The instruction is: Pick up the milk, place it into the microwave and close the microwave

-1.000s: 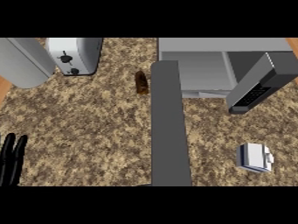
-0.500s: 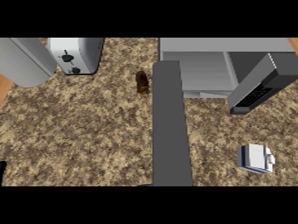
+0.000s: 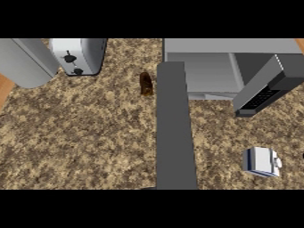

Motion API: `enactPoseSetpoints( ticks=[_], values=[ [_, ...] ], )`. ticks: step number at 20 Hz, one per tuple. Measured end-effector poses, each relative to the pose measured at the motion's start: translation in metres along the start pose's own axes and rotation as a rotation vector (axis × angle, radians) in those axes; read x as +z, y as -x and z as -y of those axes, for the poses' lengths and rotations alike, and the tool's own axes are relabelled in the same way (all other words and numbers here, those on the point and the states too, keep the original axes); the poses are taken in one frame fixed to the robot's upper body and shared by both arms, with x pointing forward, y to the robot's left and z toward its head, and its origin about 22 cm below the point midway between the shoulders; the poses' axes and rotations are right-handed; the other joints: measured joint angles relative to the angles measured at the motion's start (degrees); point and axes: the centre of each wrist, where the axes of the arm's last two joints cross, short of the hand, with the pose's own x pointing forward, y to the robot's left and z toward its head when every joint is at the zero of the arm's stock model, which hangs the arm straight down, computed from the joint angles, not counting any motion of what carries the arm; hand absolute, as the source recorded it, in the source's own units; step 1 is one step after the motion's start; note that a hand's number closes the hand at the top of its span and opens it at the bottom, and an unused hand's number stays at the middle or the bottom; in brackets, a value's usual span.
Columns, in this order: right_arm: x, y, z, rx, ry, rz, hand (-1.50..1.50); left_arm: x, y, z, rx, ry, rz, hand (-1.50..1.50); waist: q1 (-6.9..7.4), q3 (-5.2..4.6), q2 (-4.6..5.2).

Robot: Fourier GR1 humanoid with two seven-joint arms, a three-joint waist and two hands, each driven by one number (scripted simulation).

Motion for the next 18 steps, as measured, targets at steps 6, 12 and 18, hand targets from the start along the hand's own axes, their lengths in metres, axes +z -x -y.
enactPoseSetpoints(
  ticks=[6, 12, 18],
  values=[
    [-0.009, 0.037, 0.001, 0.046, -0.004, -0.024, -1.50, 0.009, 0.000, -0.006, -0.003, -0.006, -0.002, -1.50, 0.01, 0.02, 0.05],
    [-0.022, 0.069, 0.006, 0.093, 0.034, -0.058, -1.50, 0.017, -0.001, -0.013, -0.006, -0.009, 0.006, -1.50, 0.03, 0.02, 0.07],
    [-0.025, 0.105, 0.017, 0.127, 0.052, -0.095, -1.50, 0.023, -0.008, -0.020, -0.005, -0.007, 0.008, -1.50, 0.10, 0.03, 0.10]
  ],
)
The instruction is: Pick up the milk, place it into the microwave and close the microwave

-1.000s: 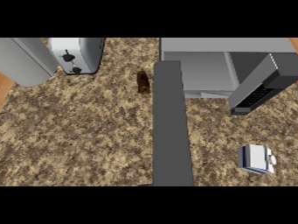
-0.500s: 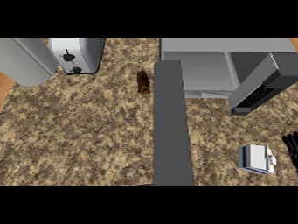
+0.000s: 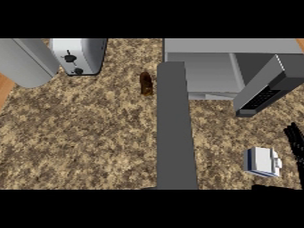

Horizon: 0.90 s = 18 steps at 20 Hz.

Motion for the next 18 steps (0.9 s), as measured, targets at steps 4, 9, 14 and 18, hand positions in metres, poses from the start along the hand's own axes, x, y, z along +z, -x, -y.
enactPoseSetpoints(
  ticks=[4, 9, 14, 18],
  values=[
    [-0.004, 0.021, 0.002, -0.002, -0.017, -0.010, -1.50, 0.002, -0.004, -0.005, 0.005, 0.001, -0.001, -1.50, -0.01, -0.01, 0.01],
    [0.002, 0.036, 0.000, -0.024, -0.069, -0.028, -1.50, 0.005, -0.007, -0.004, 0.007, -0.001, -0.002, -1.50, -0.06, 0.00, -0.01],
    [0.011, 0.055, -0.012, -0.021, -0.105, -0.057, -1.50, 0.011, -0.008, -0.012, 0.004, -0.010, -0.003, -1.50, 0.01, -0.02, -0.01],
    [0.013, 0.073, -0.014, 0.012, -0.102, -0.071, 1.50, 0.009, -0.008, -0.017, 0.009, -0.005, 0.000, -1.50, 0.01, -0.10, -0.02]
  ],
)
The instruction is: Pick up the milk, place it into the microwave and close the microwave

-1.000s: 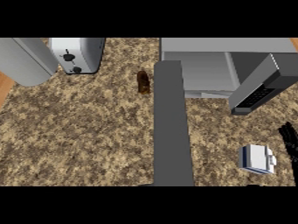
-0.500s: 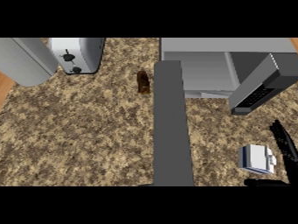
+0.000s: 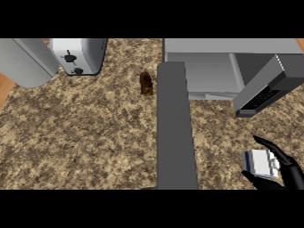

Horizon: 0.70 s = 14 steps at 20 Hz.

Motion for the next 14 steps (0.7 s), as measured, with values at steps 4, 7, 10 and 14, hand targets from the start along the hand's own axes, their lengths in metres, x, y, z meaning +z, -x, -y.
enactPoseSetpoints(
  ticks=[4, 7, 10, 14],
  values=[
    [-0.001, 0.013, -0.005, 0.051, 0.014, -0.014, -1.50, 0.005, 0.000, 0.001, 0.005, -0.001, -0.005, -1.50, 0.17, 0.02, 0.00],
    [0.001, 0.019, 0.002, 0.116, 0.011, -0.018, 1.50, 0.010, -0.001, 0.000, 0.006, -0.001, -0.011, -1.50, 0.32, -0.01, 0.00],
    [-0.002, 0.025, 0.006, 0.176, -0.002, -0.034, 1.50, 0.010, 0.003, 0.002, 0.002, 0.003, -0.006, -1.50, 0.48, -0.03, 0.02],
    [-0.001, 0.032, 0.002, 0.221, -0.022, -0.063, 1.50, 0.012, 0.003, 0.004, 0.010, 0.002, -0.004, -1.50, 0.37, -0.34, -0.04]
  ],
)
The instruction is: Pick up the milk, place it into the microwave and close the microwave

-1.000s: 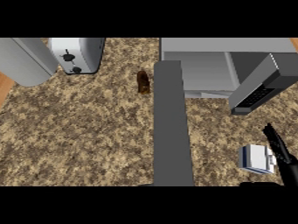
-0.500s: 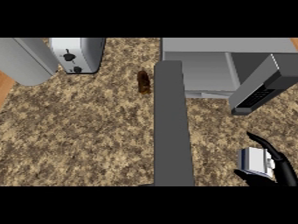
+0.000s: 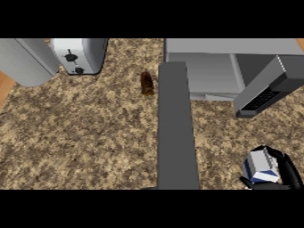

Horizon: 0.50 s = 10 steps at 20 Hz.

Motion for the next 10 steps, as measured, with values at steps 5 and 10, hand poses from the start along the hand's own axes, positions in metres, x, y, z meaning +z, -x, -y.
enactPoseSetpoints(
  ticks=[5, 10],
  values=[
    [-0.027, -0.004, -0.016, 0.035, -0.009, 0.008, 1.50, -0.001, 0.002, 0.000, 0.011, 0.005, 0.000, -1.50, 0.36, 0.06, 0.29],
    [-0.068, -0.020, -0.038, 0.020, 0.013, 0.051, 1.50, -0.003, 0.001, -0.004, 0.029, 0.021, -0.004, -1.50, 0.87, 0.17, 0.49]
  ],
)
